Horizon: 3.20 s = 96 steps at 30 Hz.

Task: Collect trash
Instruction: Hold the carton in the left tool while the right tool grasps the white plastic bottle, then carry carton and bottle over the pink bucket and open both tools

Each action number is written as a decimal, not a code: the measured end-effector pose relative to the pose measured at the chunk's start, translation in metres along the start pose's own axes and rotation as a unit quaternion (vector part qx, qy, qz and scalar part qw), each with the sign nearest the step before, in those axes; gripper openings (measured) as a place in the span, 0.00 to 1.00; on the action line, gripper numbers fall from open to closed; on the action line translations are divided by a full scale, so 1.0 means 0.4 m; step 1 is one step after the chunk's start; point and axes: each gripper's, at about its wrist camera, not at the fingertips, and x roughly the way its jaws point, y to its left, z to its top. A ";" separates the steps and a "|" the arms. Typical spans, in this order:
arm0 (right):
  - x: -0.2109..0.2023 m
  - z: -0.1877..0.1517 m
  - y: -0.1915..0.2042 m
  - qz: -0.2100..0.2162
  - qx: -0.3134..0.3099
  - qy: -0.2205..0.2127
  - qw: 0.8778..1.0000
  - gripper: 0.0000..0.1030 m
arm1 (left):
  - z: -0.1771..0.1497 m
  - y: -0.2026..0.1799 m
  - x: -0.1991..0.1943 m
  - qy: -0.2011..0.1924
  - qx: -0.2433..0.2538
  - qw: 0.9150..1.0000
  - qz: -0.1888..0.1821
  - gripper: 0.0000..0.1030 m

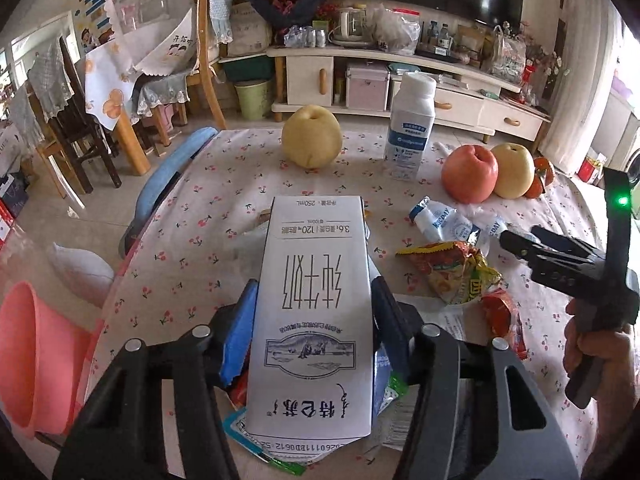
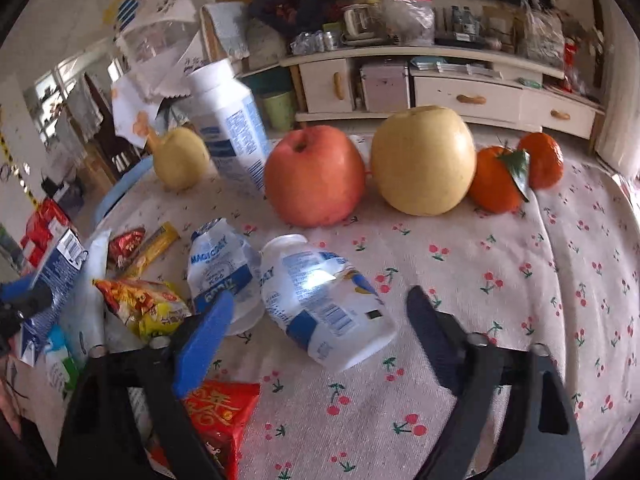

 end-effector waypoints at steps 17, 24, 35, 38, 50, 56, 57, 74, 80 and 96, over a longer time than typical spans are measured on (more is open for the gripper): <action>-0.036 -0.049 0.054 -0.019 -0.028 -0.005 0.999 0.45 | -0.063 0.065 -0.074 -0.023 -0.032 0.999 -0.029 0.54; -0.119 -0.077 0.073 -0.017 -0.030 -0.029 0.999 0.42 | -0.095 0.101 -0.116 -0.034 -0.057 0.996 -0.052 0.54; -0.214 -0.137 0.128 -0.010 -0.035 -0.030 0.999 0.25 | -0.138 0.128 -0.136 -0.035 -0.051 0.995 -0.084 0.54; -0.209 -0.151 0.137 -0.007 -0.040 -0.024 0.999 0.35 | -0.152 0.130 -0.128 -0.030 -0.045 0.995 -0.089 0.54; -0.146 -0.158 0.086 -0.036 0.001 0.001 0.999 0.74 | -0.162 0.139 -0.129 -0.034 -0.039 0.994 -0.096 0.54; -0.123 -0.149 0.060 -0.067 0.027 0.001 0.997 0.79 | -0.163 0.142 -0.130 -0.037 -0.037 0.994 -0.096 0.54; -0.119 -0.148 0.062 -0.076 0.026 0.000 0.997 0.79 | -0.163 0.142 -0.131 -0.038 -0.037 0.994 -0.096 0.54; -0.121 -0.149 0.065 -0.099 0.030 -0.010 0.995 0.50 | -0.160 0.137 -0.132 -0.043 -0.038 0.993 -0.101 0.54; -0.146 -0.164 0.087 -0.095 0.026 -0.013 0.995 0.46 | -0.154 0.157 -0.151 -0.053 -0.048 0.992 -0.107 0.54; -0.351 -0.150 0.280 -0.021 0.010 -0.105 0.994 0.43 | -0.132 0.290 -0.246 -0.110 -0.100 0.985 -0.085 0.54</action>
